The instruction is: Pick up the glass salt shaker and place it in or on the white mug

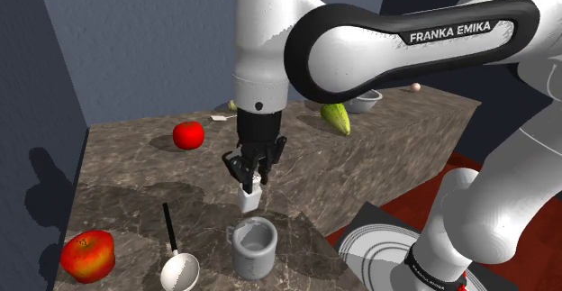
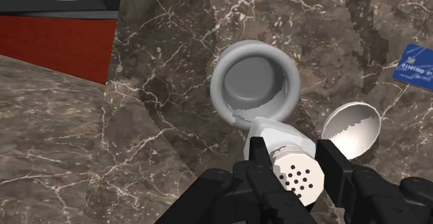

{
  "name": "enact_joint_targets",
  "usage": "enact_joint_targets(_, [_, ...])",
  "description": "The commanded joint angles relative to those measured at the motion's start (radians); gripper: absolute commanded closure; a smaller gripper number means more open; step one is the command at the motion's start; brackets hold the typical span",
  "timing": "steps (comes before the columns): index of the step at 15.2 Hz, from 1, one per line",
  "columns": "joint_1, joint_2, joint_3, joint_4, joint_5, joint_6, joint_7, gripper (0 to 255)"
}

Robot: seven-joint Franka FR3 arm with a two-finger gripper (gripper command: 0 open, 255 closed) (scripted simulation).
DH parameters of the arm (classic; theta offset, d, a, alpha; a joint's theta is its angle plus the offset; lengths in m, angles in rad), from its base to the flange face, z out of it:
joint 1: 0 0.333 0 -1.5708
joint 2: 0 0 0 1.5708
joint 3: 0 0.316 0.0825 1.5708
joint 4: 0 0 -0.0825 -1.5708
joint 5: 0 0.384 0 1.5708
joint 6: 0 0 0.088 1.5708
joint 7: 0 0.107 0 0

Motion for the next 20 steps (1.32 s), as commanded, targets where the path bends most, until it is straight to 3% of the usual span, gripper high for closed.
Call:
enact_joint_targets(1, [0.001,0.000,0.002,-0.027,0.001,0.027,0.000,255])
enact_joint_targets(12, [0.005,0.028,0.019,-0.153,-0.002,0.179,0.006,255])
enact_joint_targets(19, [0.005,0.028,0.019,-0.153,-0.002,0.179,0.006,255])
enact_joint_targets(20, [0.005,0.028,0.019,-0.153,-0.002,0.179,0.006,0])
